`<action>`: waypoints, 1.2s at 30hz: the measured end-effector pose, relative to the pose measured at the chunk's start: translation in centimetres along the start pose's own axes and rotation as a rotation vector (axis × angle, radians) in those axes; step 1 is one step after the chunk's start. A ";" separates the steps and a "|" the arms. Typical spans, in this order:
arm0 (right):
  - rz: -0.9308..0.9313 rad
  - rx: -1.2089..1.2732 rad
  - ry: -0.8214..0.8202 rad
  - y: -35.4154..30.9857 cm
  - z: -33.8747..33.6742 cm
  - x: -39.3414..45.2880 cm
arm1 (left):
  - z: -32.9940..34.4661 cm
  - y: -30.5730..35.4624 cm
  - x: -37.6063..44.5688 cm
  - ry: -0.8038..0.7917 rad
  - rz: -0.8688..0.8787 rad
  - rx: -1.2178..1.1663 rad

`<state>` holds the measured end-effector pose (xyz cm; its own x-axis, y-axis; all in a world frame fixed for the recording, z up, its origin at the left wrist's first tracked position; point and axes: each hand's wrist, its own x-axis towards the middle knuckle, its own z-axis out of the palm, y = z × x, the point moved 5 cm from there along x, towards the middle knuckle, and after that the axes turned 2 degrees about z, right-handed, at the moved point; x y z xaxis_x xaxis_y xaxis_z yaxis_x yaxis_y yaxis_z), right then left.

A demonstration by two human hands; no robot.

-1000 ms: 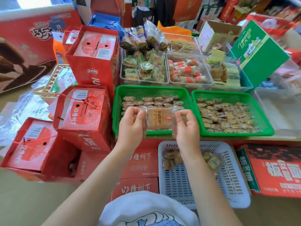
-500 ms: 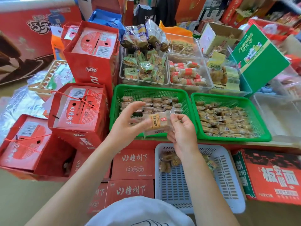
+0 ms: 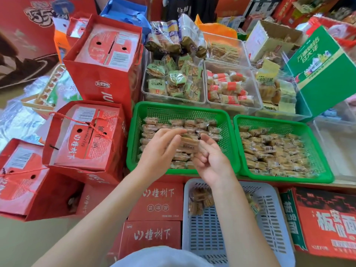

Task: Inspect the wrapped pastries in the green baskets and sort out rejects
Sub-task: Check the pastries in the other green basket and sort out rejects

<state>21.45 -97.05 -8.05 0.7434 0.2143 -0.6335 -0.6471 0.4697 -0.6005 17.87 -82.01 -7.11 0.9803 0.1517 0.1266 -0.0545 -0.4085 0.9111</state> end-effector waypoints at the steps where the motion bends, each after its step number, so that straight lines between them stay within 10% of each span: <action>1: -0.018 -0.012 -0.008 -0.2 0.2 0.6 | 0.1 -0.5 0.6 0.023 -0.032 -0.016; 7: -0.263 -0.915 -0.155 -1.9 1.8 3.5 | 0.4 -5.8 4.6 0.211 -0.383 -0.261; 15: -0.242 -0.954 0.049 -1.9 2.5 13.2 | 1.9 -12.8 9.2 0.059 -0.698 -0.298; 23: -0.158 -0.880 0.012 -0.9 4.3 22.1 | 2.8 -19.3 9.1 -0.152 -0.387 0.664; 36: -0.504 -2.088 0.144 2.4 8.2 25.4 | 4.5 -22.0 7.5 -0.200 -0.301 0.782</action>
<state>40.18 -83.45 -21.64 0.9169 0.3088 -0.2529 0.2806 -0.9493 -0.1417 27.30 -75.95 -27.94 0.9509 0.2217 -0.2159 0.2878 -0.8900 0.3537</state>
